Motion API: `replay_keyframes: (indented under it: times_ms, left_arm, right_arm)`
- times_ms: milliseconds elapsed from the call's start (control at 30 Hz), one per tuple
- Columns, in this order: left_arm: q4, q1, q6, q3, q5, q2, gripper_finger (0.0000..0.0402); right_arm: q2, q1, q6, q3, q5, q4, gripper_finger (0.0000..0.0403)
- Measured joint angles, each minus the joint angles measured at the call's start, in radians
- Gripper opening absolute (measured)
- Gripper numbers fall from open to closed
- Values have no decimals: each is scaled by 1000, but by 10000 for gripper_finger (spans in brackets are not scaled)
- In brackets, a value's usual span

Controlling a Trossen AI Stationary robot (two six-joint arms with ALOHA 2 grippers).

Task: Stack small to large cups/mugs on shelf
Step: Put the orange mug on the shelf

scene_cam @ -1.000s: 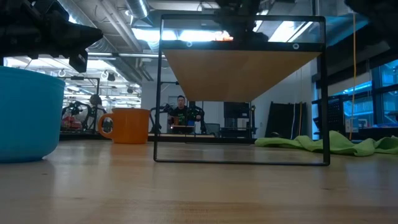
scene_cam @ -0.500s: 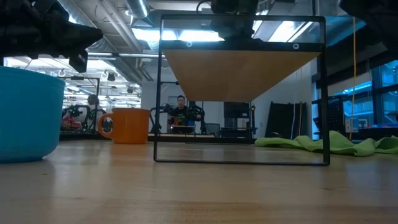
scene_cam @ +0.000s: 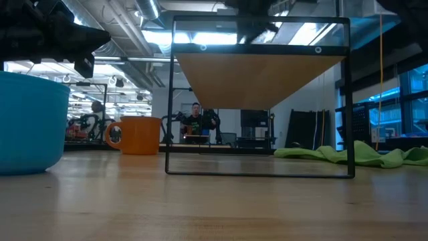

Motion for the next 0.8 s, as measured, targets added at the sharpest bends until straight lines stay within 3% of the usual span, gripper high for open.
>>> replay_keyframes:
  times_ms: [200,333,600,800]
  left_arm:
    - [0,0,0,0,0,0,16]
    - [-1,0,0,0,0,0,16]
    - [17,0,10,0,-39,0,16]
    - [20,0,9,0,-64,1,16]
  right_arm:
    - [-85,99,-307,16,-57,210,134]
    - [-126,164,-406,19,-55,334,134]
    - [-134,227,-354,18,-55,463,134]
    - [-128,244,-356,11,-51,461,134]
